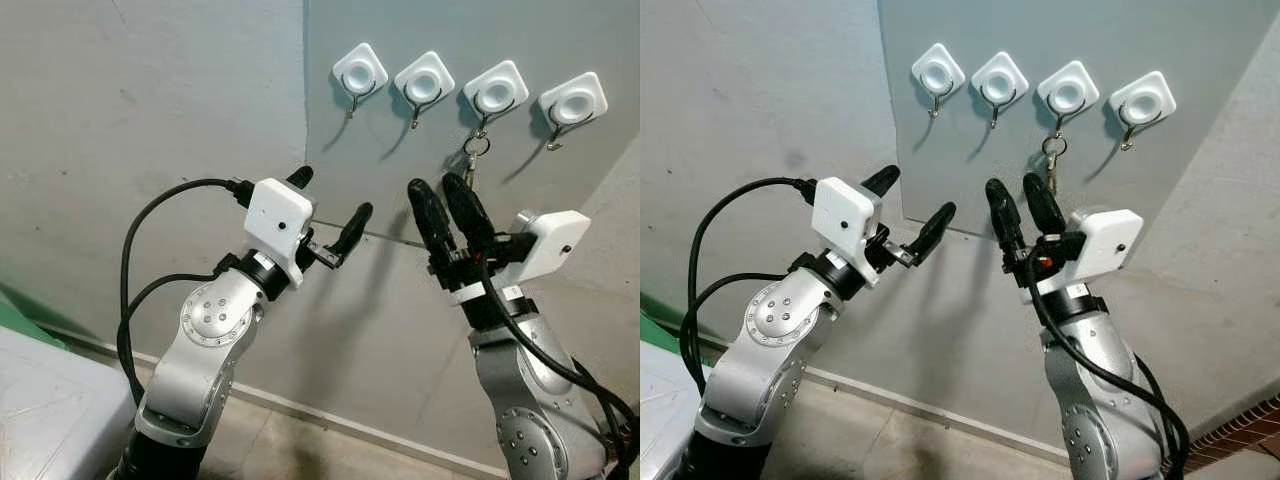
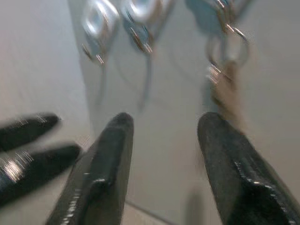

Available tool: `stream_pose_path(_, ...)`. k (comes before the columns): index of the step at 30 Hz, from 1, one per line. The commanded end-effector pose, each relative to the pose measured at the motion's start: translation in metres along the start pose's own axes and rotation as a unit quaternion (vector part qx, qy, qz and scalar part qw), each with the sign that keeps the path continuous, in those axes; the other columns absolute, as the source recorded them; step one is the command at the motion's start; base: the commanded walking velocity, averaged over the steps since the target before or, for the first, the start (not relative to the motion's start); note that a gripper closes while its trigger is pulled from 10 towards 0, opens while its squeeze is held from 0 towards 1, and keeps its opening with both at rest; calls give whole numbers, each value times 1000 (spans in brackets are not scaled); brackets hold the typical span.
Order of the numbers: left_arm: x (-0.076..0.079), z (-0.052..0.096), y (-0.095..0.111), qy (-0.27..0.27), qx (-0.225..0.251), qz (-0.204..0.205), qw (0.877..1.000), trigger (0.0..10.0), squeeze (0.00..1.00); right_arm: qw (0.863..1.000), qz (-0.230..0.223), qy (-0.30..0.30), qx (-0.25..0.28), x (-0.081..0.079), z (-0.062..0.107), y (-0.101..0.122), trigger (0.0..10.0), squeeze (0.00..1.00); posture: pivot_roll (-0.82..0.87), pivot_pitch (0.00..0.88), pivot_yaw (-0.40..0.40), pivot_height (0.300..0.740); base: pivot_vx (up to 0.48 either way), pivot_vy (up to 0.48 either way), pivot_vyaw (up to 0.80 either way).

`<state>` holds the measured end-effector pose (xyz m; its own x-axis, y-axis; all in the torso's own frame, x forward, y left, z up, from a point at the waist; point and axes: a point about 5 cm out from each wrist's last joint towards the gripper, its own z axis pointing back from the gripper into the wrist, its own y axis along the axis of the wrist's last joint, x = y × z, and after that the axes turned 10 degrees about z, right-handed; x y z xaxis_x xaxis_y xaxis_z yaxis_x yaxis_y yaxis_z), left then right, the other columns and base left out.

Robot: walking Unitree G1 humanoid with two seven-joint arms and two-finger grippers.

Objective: Hang keys on a hook

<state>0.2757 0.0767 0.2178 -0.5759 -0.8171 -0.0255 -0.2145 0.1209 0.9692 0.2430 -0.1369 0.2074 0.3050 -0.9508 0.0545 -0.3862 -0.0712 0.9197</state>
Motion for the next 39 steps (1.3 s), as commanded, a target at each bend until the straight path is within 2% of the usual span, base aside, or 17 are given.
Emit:
stream_pose_path(1, -6, 4, 0, 19, 0, -11, 1000, 10000, 0, 1000, 22, -4, 3, 3, 4, 1, 10000, 443, -41, 52, 16, 740, 0, 0, 0)
stream_pose_path(2, -8, 5, -1, 24, -2, -9, 1000, 10000, 0, 999, 30, -10, -3, 6, 7, -1, 10000, 0, -41, 50, 14, 740, 0, 0, 0)
stream_pose_path(4, -11, 6, -2, 32, -2, -12, 999, 10000, 0, 999, 42, -25, -9, 11, 11, -3, 10000, 0, -41, 52, 10, 740, 0, 0, 0)
stream_pose_path(7, -19, 11, -6, 48, -5, -21, 999, 10000, 0, 994, 71, -79, -20, 29, 20, -8, 10000, 0, -41, 53, 10, 740, 0, 0, 0)
stream_pose_path(10, -27, 14, -11, 70, -12, 5, 997, 10000, 0, 991, 78, -99, -32, 36, 25, -15, 10000, 0, -48, 53, 19, 740, 0, 0, 0)
stream_pose_path(12, -29, 16, -14, 79, -14, 8, 997, 10000, 0, 990, 83, -103, -36, 38, 27, -18, 10000, 0, -49, 50, 20, 740, 0, 0, 0)
stream_pose_path(15, -40, 23, -28, 122, -22, 40, 991, 10000, 0, 987, 82, -125, -62, 41, 35, -32, 10000, 0, -50, 48, 22, 740, 0, 0, 0)
stream_pose_path(20, -47, 35, -57, 168, -50, 74, 982, 10000, 0, 984, 66, -127, -108, 32, 44, -60, 10000, 0, -56, 34, 16, 740, 0, 0, 0)
stream_pose_path(25, -49, 41, -81, 192, -75, 79, 975, 10000, 0, 981, 64, -120, -136, 27, 45, -76, 10000, 0, -62, 16, 11, 740, 0, 0, 0)
stream_pose_path(29, -54, 42, -97, 219, -83, 115, 965, 10000, 0, 980, 69, -117, -148, 27, 40, -86, 10000, 0, -65, 1, 7, 740, 0, 0, 0)
stream_pose_path(34, -59, 40, -105, 227, -81, 129, 962, 10000, 0, 976, 83, -119, -160, 29, 35, -96, 10000, 0, -71, 0, 8, 740, 0, 0, 0)
stream_pose_path(35, -62, 40, -106, 229, -77, 145, 960, 10000, 0, 975, 90, -117, -165, 30, 32, -98, 10000, 0, -71, 0, 8, 740, 0, 0, 0)
stream_pose_path(37, -68, 38, -99, 234, -56, 143, 960, 10000, 0, 975, 107, -114, -160, 32, 26, -96, 10000, 0, -71, 0, 6, 740, 0, 0, 0)
stream_pose_path(39, -68, 38, -99, 234, -56, 143, 960, 10000, 0, 975, 107, -114, -160, 32, 26, -96, 10000, 0, -71, 0, 6, 740, 0, 0, 0)
